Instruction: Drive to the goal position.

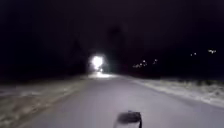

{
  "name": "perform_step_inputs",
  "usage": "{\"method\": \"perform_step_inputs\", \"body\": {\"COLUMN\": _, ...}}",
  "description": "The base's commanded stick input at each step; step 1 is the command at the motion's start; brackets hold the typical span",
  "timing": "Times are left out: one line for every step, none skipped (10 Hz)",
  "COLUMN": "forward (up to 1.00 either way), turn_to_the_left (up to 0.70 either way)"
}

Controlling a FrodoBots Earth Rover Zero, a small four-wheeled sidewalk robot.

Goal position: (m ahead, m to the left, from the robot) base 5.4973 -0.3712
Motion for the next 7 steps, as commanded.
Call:
{"method": "perform_step_inputs", "body": {"forward": 0.7, "turn_to_the_left": 0.0}}
{"method": "perform_step_inputs", "body": {"forward": 0.7, "turn_to_the_left": 0.0}}
{"method": "perform_step_inputs", "body": {"forward": 0.7, "turn_to_the_left": 0.0}}
{"method": "perform_step_inputs", "body": {"forward": 0.7, "turn_to_the_left": 0.0}}
{"method": "perform_step_inputs", "body": {"forward": 0.7, "turn_to_the_left": 0.0}}
{"method": "perform_step_inputs", "body": {"forward": 0.7, "turn_to_the_left": 0.0}}
{"method": "perform_step_inputs", "body": {"forward": 0.7, "turn_to_the_left": 0.0}}
